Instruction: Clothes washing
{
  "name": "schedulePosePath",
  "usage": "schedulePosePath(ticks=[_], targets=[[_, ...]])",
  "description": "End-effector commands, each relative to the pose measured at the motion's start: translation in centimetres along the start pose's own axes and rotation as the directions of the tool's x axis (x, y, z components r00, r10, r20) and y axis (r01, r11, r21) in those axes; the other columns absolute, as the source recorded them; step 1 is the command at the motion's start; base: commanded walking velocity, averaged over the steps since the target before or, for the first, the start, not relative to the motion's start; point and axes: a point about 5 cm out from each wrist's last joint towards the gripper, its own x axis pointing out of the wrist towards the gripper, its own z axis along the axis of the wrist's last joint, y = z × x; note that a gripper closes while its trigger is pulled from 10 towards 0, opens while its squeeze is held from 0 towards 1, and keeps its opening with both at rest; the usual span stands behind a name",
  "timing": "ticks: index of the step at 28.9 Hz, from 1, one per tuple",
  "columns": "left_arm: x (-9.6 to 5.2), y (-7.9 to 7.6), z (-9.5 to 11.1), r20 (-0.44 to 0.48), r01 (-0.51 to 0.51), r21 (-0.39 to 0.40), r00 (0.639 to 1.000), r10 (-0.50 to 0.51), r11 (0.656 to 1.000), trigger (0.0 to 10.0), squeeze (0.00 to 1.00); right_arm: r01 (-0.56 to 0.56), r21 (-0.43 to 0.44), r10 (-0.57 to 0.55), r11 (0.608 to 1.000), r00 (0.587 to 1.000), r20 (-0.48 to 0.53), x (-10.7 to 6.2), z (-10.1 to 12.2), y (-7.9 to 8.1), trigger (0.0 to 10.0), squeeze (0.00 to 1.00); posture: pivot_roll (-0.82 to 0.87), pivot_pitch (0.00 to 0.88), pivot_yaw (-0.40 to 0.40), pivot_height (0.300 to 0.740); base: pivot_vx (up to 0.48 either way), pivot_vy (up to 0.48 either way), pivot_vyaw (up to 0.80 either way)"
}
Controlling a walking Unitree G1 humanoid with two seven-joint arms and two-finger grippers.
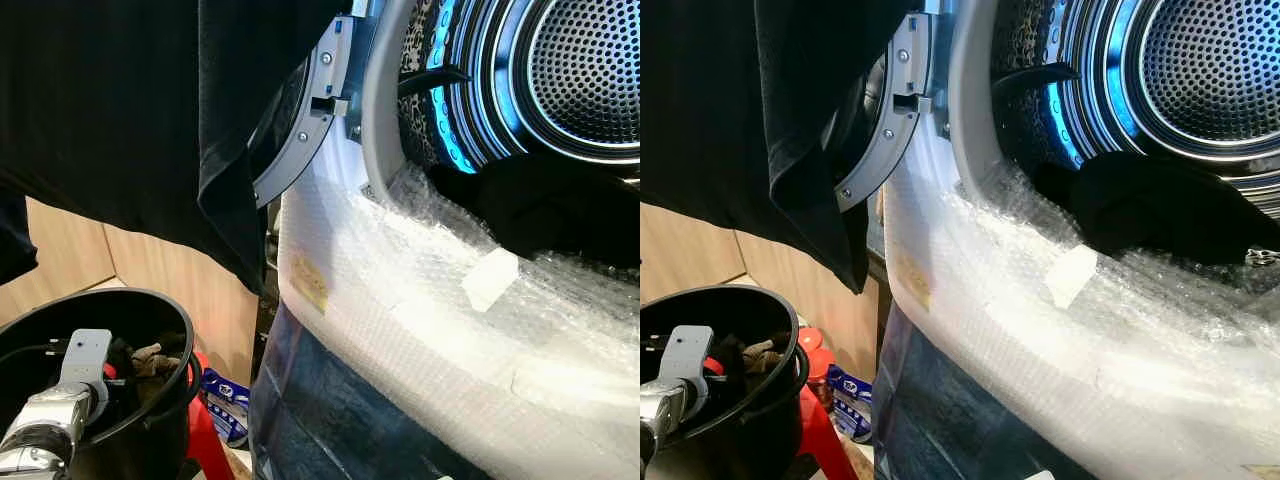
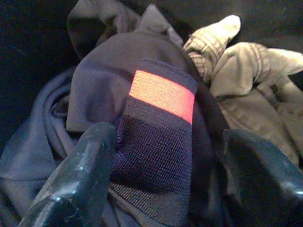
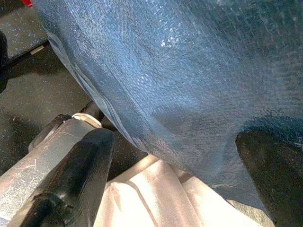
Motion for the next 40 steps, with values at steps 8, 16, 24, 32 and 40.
schedulePosePath(ticks=[8, 16, 24, 32, 40], targets=[[0.0, -0.1, 0.3, -0.005, 0.015, -0.002, 1.0, -0.015, 1.0, 0.0, 0.0, 0.014, 0.028, -0.014, 0.999, 1.0, 0.006, -0.1, 0.3, -0.4, 10.0, 0.0, 0.14, 0.0, -0.147, 0.74, 0.0, 0.0, 0.0], [0.0, -0.5, 0.5, -0.001, 0.036, 0.016, 0.999, -0.036, 0.999, 0.0, 0.0, 0.015, 0.038, -0.016, 0.999, 1.0, 0.014, -0.1, 0.6, -0.4, 10.0, 0.0, 0.13, 0.0, -0.145, 0.74, 0.0, 0.0, 0.0], [0.0, -0.4, 0.9, 0.01, 0.039, 0.024, 0.999, -0.039, 0.999, 0.0, 0.0, 0.016, 0.043, -0.017, 0.999, 1.0, 0.019, -0.1, 0.8, -0.4, 10.0, 0.0, 0.14, 0.0, -0.151, 0.74, 0.0, 0.0, 0.0], [0.0, -0.7, 0.9, 0.026, 0.041, 0.053, 0.999, -0.043, 0.998, 0.0, 0.0, 0.018, 0.042, -0.019, 0.999, 1.0, 0.018, -0.1, 0.9, -0.5, 10.0, 0.0, 0.15, 0.0, -0.154, 0.74, 0.0, 0.0, 0.0], [0.1, -1.1, 0.7, 0.035, 0.046, 0.089, 0.998, -0.049, 0.995, 0.0, 0.0, 0.015, 0.044, -0.016, 0.999, 1.0, 0.021, -0.1, 1.0, -0.4, 10.0, 0.0, 0.15, 0.0, -0.152, 0.74, 0.0, 0.0, 0.0]])
